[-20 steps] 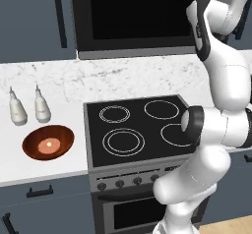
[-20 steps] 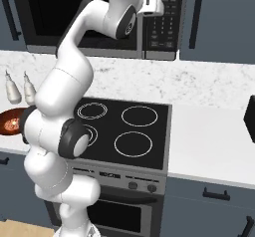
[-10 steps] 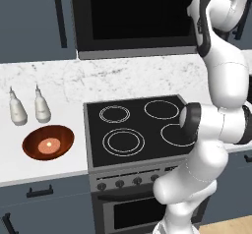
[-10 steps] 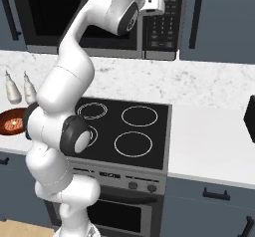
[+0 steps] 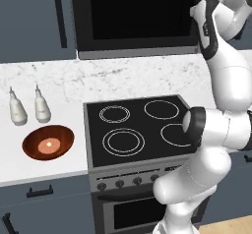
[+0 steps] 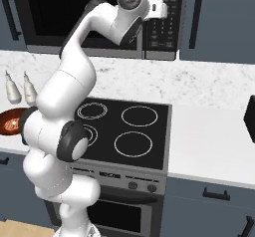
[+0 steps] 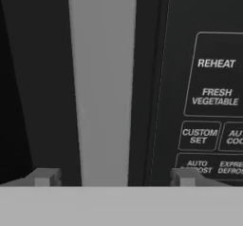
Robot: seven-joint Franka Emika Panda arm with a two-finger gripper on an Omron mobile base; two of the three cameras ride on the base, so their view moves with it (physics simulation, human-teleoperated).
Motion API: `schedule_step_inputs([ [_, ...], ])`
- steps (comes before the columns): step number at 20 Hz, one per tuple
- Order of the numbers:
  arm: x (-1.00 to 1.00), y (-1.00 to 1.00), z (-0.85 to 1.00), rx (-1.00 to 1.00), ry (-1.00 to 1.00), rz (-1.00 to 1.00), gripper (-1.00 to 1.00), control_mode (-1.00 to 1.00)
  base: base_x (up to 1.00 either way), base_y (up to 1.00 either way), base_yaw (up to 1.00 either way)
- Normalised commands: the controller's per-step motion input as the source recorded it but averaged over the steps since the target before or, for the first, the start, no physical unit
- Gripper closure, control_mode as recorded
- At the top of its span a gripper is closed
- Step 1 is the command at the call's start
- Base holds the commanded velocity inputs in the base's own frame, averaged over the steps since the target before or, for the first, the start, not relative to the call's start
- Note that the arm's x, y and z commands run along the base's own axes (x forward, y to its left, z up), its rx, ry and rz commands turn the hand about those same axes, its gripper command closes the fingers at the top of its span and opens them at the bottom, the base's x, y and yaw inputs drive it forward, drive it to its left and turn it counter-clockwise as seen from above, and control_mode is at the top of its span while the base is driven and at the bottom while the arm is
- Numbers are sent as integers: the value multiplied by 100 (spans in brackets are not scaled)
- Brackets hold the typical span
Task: Open the microwave, place the bowl with waffle inside the microwave, then close the microwave door and turn it on.
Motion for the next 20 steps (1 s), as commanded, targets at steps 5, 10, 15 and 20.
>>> schedule_step_inputs([
  [5,54,2,-46,1,-26,0,100,-100,0,0,0],
  [10,57,5,-11,3,-4,1,100,-100,0,0,0],
  [15,-7,11,0,0,0,9,100,-100,0,0,0],
  [20,-81,15,0,0,-1,15,100,-100,0,0,0],
])
